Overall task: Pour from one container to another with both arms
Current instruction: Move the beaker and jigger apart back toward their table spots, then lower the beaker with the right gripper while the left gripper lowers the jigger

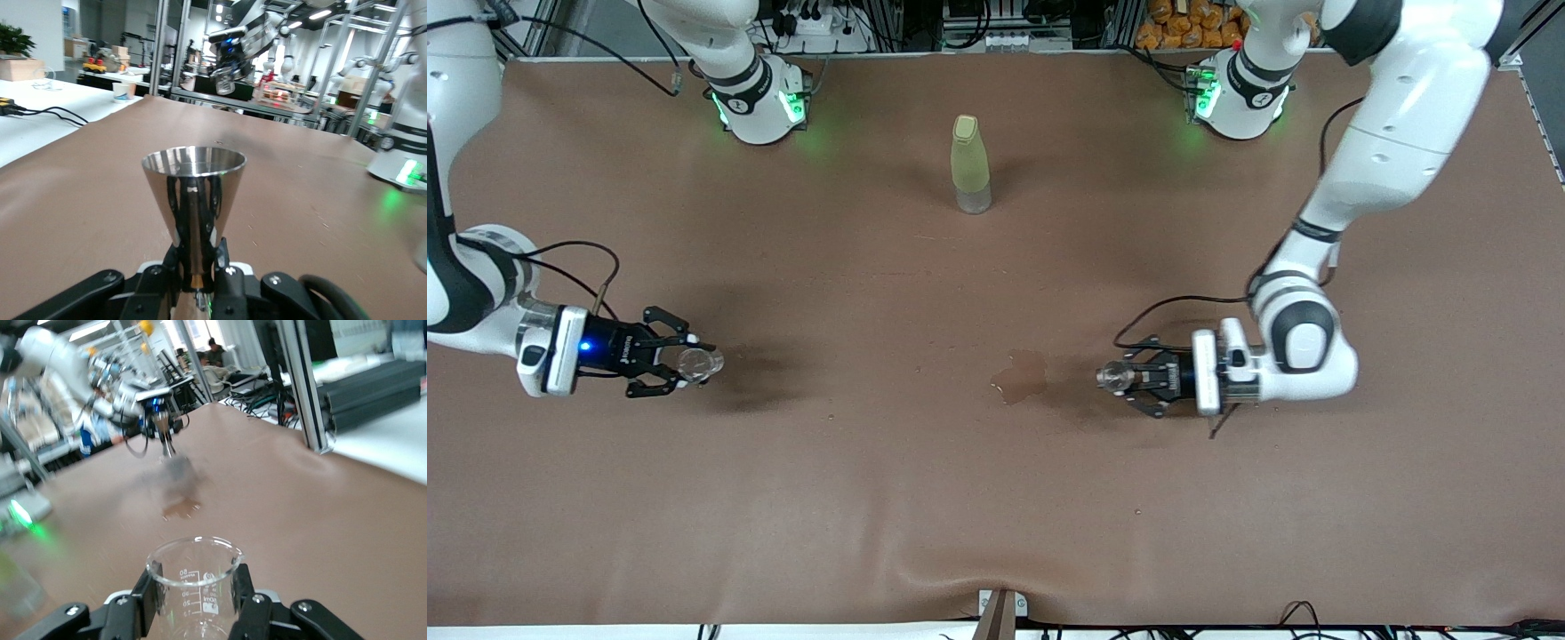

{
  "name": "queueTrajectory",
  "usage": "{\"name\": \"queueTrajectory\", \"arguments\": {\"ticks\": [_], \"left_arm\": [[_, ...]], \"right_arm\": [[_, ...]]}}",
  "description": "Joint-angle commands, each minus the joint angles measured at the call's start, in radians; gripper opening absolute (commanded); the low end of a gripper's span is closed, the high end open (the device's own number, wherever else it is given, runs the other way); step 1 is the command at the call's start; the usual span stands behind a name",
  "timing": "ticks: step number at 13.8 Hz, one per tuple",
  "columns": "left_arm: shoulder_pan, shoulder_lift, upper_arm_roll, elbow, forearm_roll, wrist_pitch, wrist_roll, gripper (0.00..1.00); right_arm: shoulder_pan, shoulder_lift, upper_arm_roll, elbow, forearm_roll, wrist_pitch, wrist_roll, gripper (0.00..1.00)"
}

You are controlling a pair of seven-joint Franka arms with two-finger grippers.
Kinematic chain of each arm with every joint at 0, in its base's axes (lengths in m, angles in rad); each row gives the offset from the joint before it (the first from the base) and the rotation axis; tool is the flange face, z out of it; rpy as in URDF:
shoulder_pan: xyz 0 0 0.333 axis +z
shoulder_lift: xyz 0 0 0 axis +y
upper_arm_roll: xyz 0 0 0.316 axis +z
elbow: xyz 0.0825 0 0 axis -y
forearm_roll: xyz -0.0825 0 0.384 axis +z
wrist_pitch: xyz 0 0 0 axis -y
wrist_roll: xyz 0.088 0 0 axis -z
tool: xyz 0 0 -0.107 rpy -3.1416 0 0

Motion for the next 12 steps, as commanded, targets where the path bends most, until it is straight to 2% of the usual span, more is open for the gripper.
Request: {"name": "queueTrajectory", "arguments": {"ticks": [1,4,7,9,12], "left_arm": [[0.137,-0.034,-0.009,-0.046,0.102,-0.124,-0.014,0.00],[0.277,-0.027,-0.009,-0.046,0.209,-0.200,-0.014,0.00],[0.392,0.005,-0.006,-0.044,0.243,-0.271,-0.005,0.00],[0.441,0.045,-0.006,-0.039,0.277,-0.279,0.028,0.00],[0.469,0.107,-0.001,-0.027,0.306,-0.279,0.117,0.00]], "right_arm": [[-0.092,0.147,0.026,0.077,-0.024,-0.055,-0.232,0.00],[-0.165,0.215,0.024,0.097,-0.047,-0.115,-0.328,0.00],[-0.237,0.303,0.024,0.196,-0.125,-0.157,-0.332,0.04],[-0.275,0.377,0.026,0.259,-0.154,-0.213,-0.346,0.14],[-0.272,0.439,0.026,0.278,-0.153,-0.247,-0.426,0.15]]}}
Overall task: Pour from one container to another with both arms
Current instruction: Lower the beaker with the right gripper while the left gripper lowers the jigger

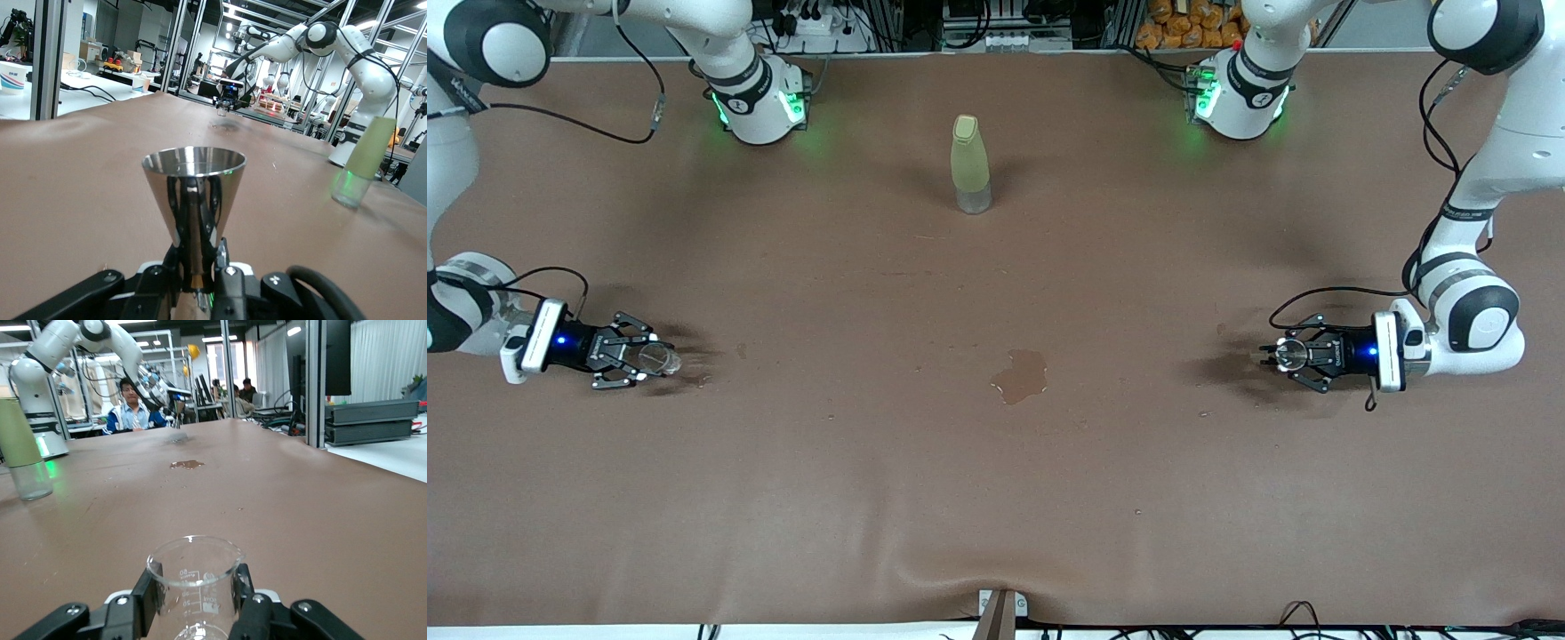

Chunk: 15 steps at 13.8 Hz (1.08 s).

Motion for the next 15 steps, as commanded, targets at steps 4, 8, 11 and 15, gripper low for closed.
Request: {"name": "queueTrajectory", "arguments": {"ticks": [4,8,11,15], "left_arm": [[0.024,0.062,0.004,0.018,0.047,-0.017,0.074,0.00],[0.026,0.101,0.023,0.044,0.076,-0.017,0.098,0.00],[0.024,0.102,0.023,0.046,0.075,-0.017,0.098,0.00],[0.024,0.109,0.023,0.055,0.073,-0.018,0.098,0.30]], "right_arm": [[0.011,0.077,0.025,0.057,-0.026,-0.024,-0.033,0.37],[0.001,0.094,0.025,0.070,-0.025,-0.026,-0.034,0.54],[0.001,0.094,0.025,0.074,-0.020,-0.026,-0.036,0.69],[-0.017,0.065,0.025,0.094,-0.028,-0.041,-0.010,1.00]]}}
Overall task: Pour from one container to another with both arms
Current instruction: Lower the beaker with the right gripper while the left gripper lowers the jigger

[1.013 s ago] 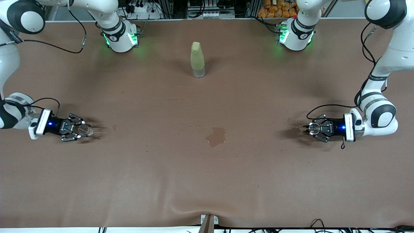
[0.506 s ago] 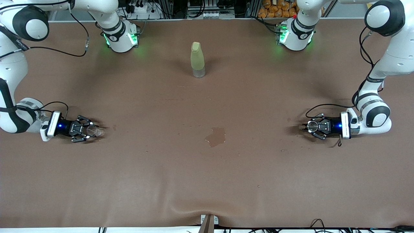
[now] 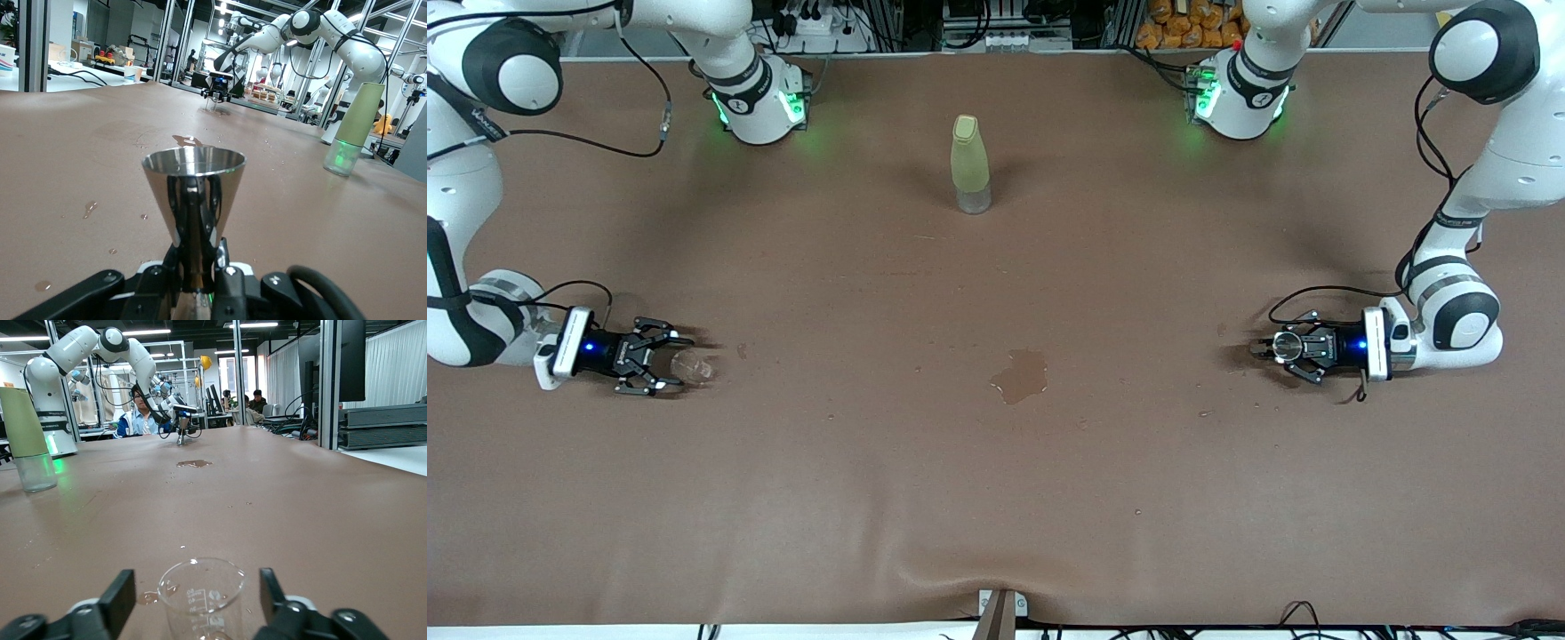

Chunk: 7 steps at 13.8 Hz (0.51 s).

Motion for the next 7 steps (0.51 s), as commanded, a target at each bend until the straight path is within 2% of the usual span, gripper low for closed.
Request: {"name": "queueTrajectory", "arguments": {"ticks": [1,3,7], "left_arm": [[0.003,0.022,-0.005,0.029,0.016,-0.012,0.015,0.36],[0.003,0.020,-0.007,0.029,0.019,-0.012,0.015,0.53],[0.003,0.006,-0.007,0.032,0.019,-0.025,0.009,0.85]], "right_arm": [[-0.019,-0.036,0.005,0.040,-0.031,-0.066,0.070,1.00],[-0.019,-0.086,0.001,0.073,-0.103,-0.080,0.186,1.00],[0.013,-0.123,0.008,0.265,-0.151,-0.184,0.559,1.00]]}}
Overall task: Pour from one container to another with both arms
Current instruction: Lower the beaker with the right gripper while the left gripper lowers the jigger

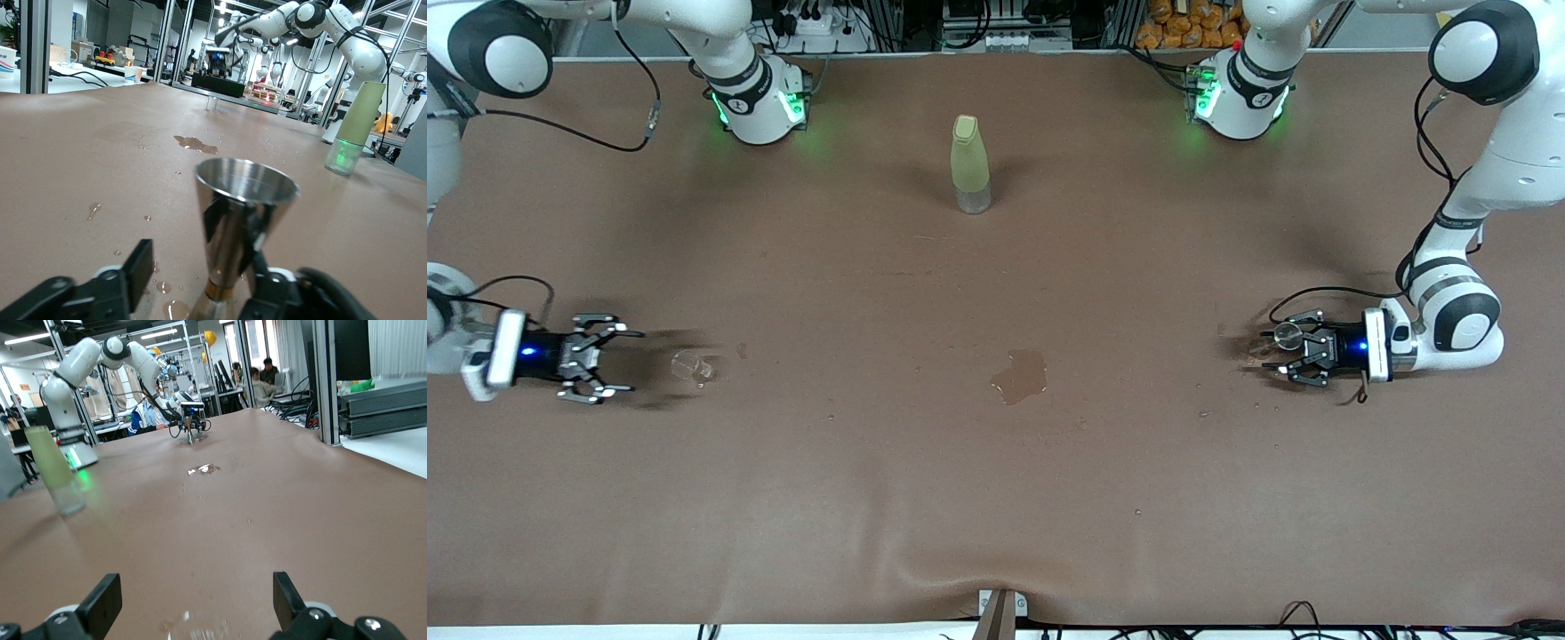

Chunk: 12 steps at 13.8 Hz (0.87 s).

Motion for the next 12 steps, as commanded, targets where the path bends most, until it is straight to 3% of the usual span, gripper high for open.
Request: {"name": "queueTrajectory", "arguments": {"ticks": [1,4,8,12], "left_arm": [[0.005,-0.002,-0.005,0.028,0.022,-0.032,0.007,1.00],[0.057,-0.031,-0.005,0.048,0.091,-0.077,-0.034,1.00],[0.102,-0.106,-0.005,0.134,0.301,-0.091,-0.123,1.00],[0.093,-0.255,-0.008,0.162,0.401,-0.086,-0.246,1.00]], "right_arm": [[0.037,-0.041,0.008,0.108,-0.054,-0.066,0.262,1.00],[0.106,-0.202,0.006,0.115,-0.132,-0.059,0.614,1.00],[0.239,-0.403,0.005,0.105,-0.291,-0.036,1.061,1.00],[0.313,-0.469,0.000,0.102,-0.370,-0.011,1.309,1.00]]}}
